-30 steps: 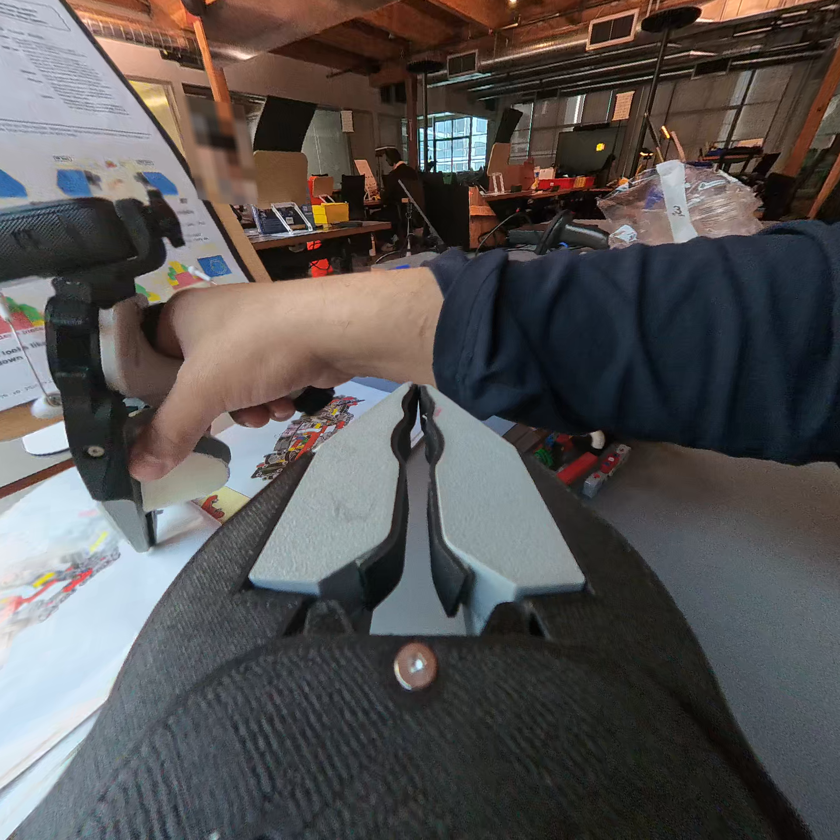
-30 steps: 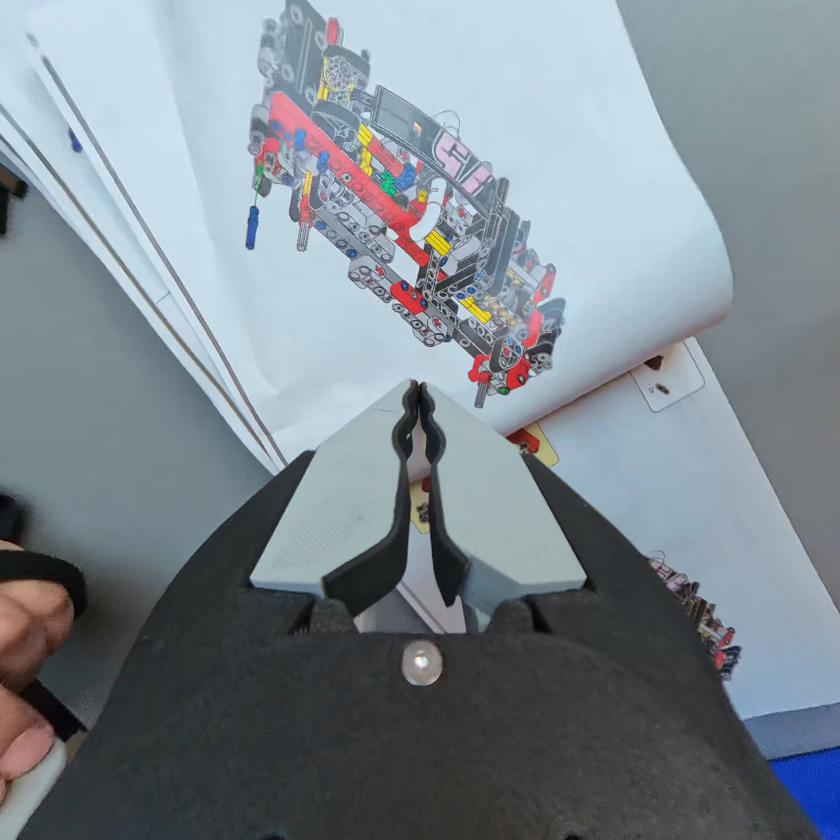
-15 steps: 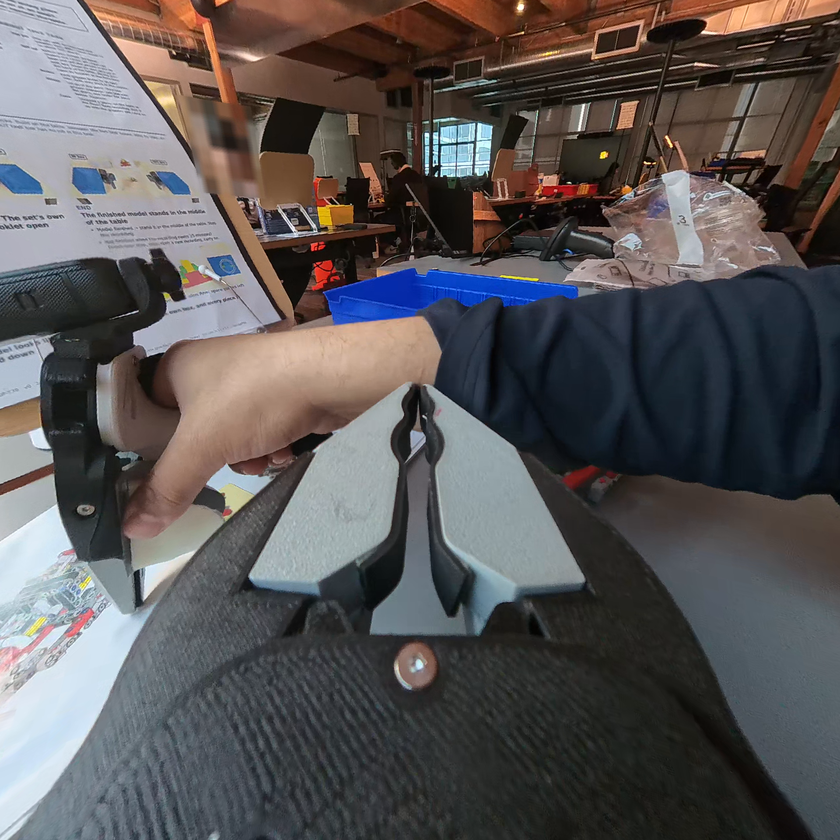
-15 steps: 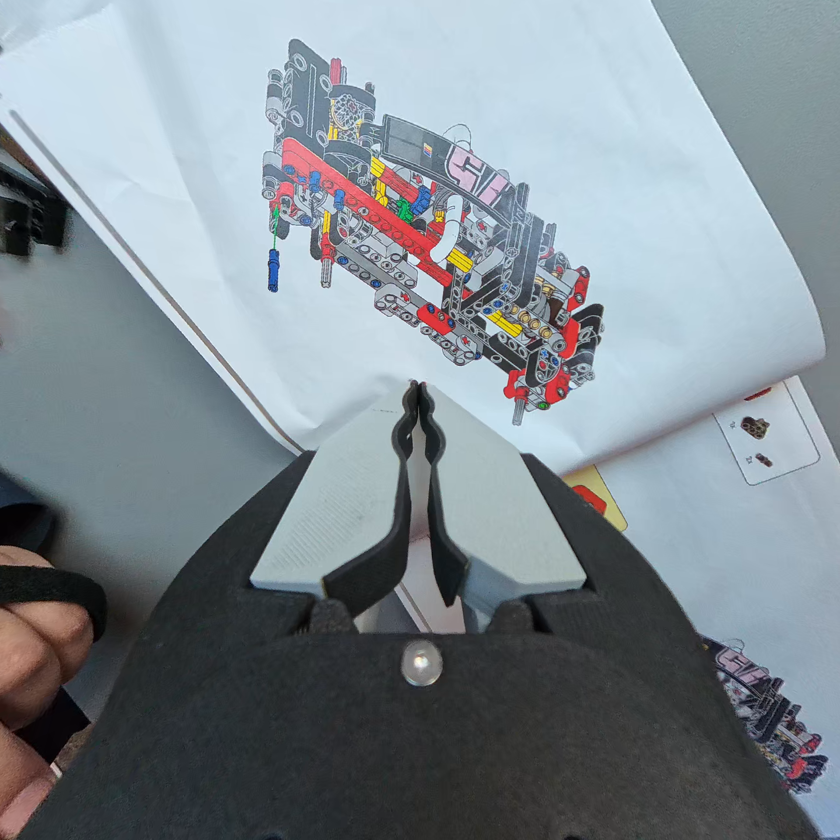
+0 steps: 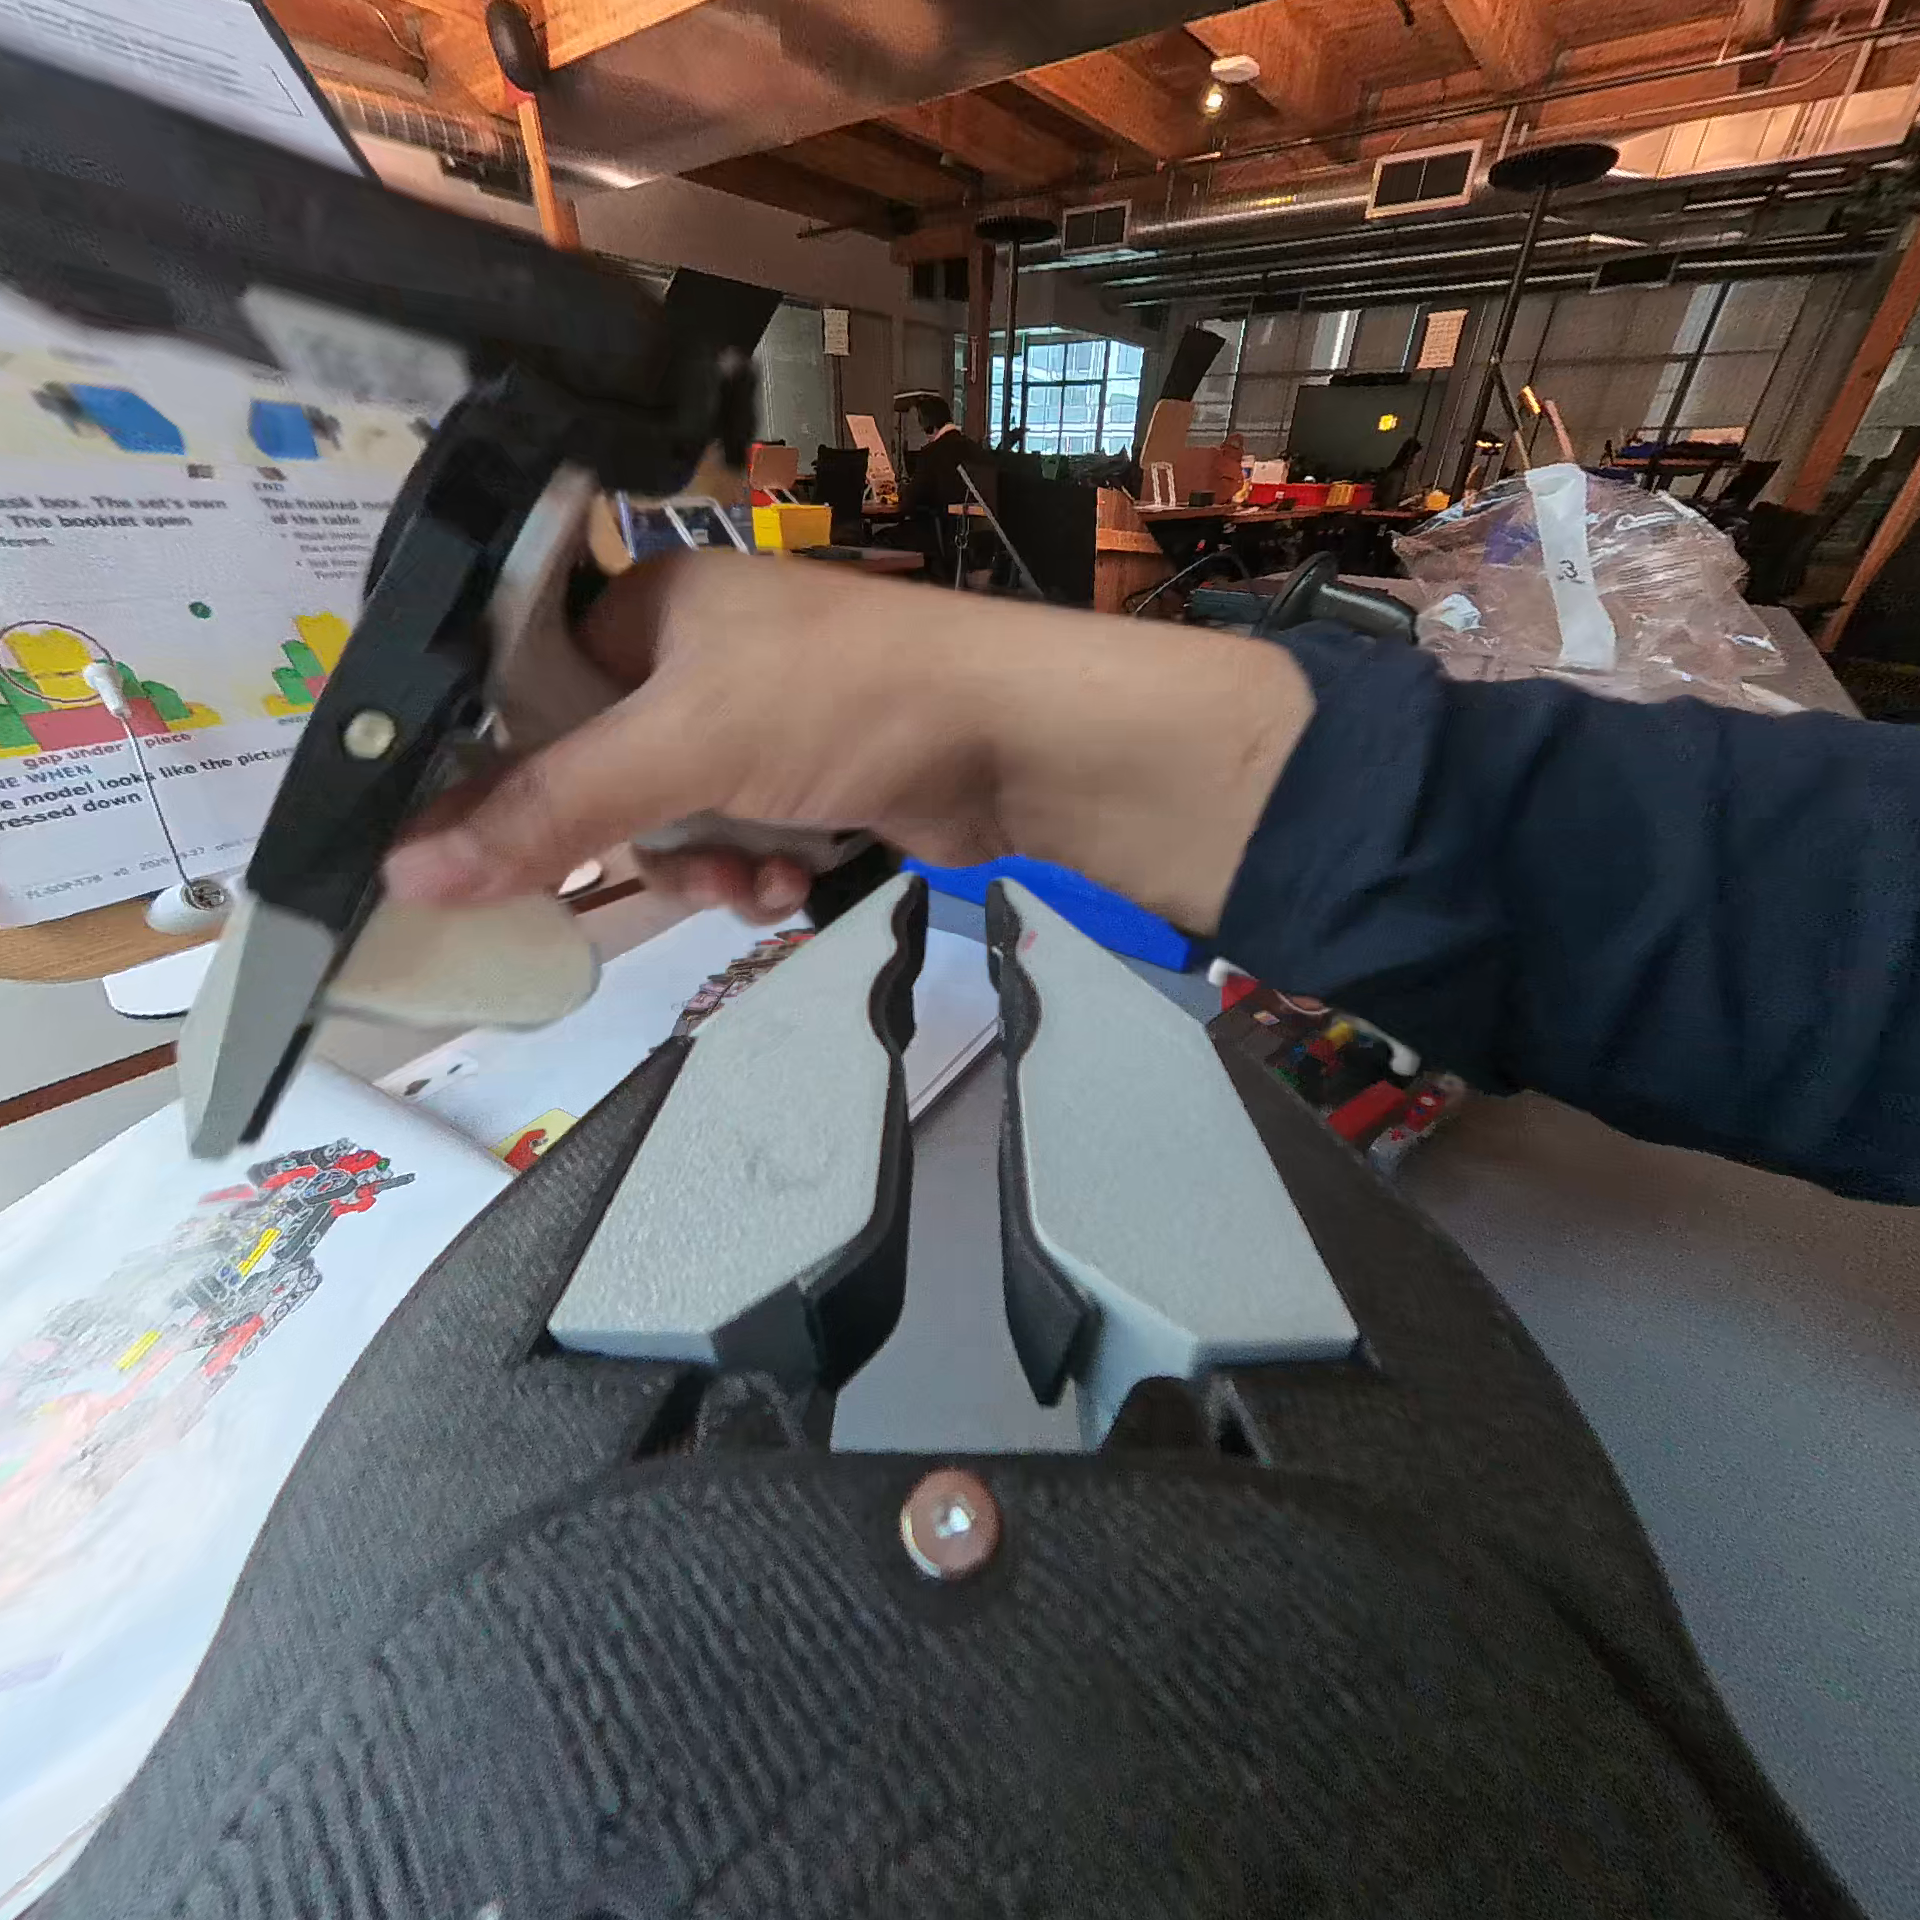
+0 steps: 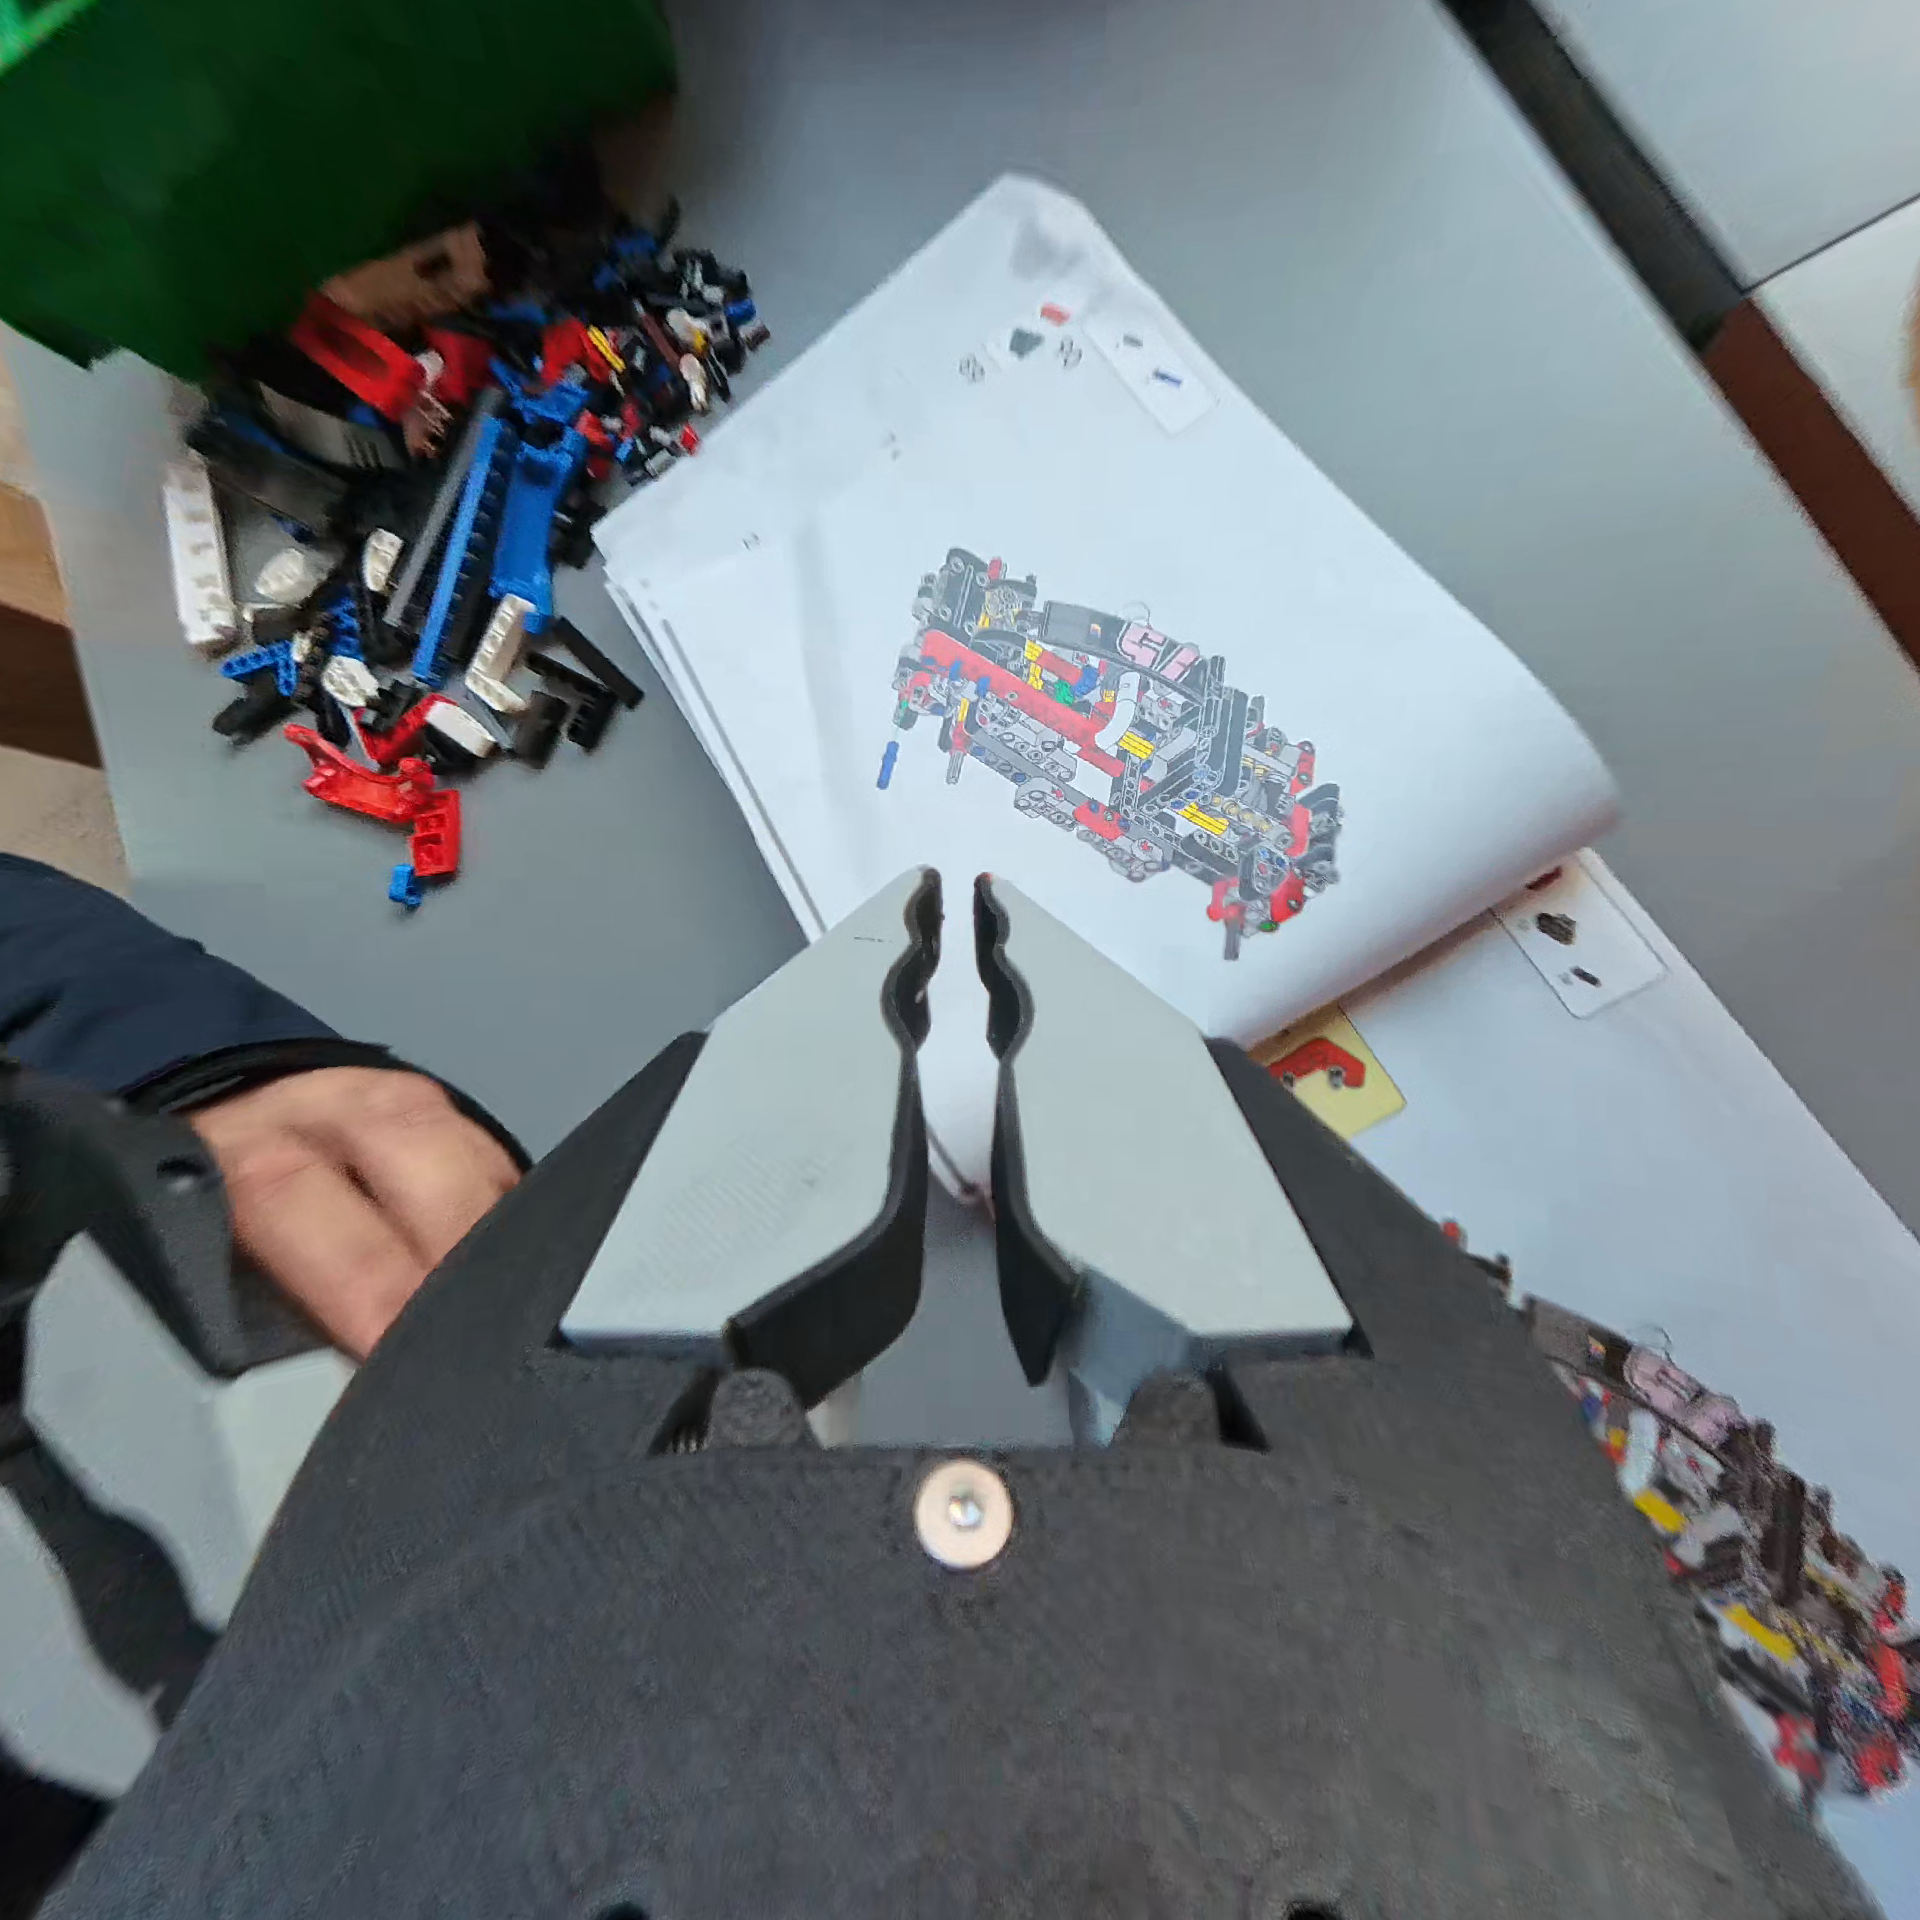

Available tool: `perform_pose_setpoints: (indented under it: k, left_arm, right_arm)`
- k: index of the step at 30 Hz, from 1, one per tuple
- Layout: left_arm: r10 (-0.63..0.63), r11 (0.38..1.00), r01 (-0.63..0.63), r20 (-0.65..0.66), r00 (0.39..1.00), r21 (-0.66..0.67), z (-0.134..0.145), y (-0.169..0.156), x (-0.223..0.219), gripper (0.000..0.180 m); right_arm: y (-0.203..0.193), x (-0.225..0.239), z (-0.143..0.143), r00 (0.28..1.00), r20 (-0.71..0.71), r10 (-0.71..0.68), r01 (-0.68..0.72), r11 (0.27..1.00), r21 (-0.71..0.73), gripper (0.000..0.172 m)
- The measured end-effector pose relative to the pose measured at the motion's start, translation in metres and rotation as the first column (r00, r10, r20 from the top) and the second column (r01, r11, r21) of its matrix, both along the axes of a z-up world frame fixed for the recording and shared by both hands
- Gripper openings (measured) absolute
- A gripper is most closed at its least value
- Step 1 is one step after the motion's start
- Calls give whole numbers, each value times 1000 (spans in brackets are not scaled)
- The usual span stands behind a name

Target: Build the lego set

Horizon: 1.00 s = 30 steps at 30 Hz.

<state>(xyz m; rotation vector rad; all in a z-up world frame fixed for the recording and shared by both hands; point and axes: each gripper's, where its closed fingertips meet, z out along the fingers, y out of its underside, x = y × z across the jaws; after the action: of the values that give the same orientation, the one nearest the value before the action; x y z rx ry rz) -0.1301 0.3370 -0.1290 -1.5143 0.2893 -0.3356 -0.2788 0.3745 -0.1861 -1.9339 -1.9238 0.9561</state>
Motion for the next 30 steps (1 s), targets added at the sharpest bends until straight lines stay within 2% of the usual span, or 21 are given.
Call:
perform_pose_setpoints:
  k: [4,7,11,14,17,21,25,30]
  left_arm:
    - [-25,999,25,6,1000,33,7,-6,6,10]
    - [-26,999,27,-13,1000,45,8,-7,9,11]
    - [26,999,-25,-13,1000,19,3,0,-5,17]
    - [54,997,-54,6,999,-51,-9,9,-16,29]
    - [85,993,-84,11,996,-88,-17,15,-27,29]
    - [153,978,-153,-8,988,-144,-29,24,-48,30]
    - [193,957,-194,-28,981,-214,-45,33,-56,32]
    - [271,934,-286,-97,958,-213,-54,40,-61,29]
  right_arm:
    - [-1,35,51,975,-212,-69,88,993,79,5]
    - [-10,61,66,934,-343,-102,139,987,85,17]
    - [5,93,54,905,-389,-175,272,939,211,26]
    - [8,108,48,867,-446,-223,349,910,224,29]
    - [10,119,36,845,-470,-256,417,865,279,35]
    - [42,145,22,812,-446,-375,569,677,467,28]
    - [66,169,17,802,-400,-444,597,562,573,28]
    - [66,175,18,805,-391,-445,591,554,586,29]
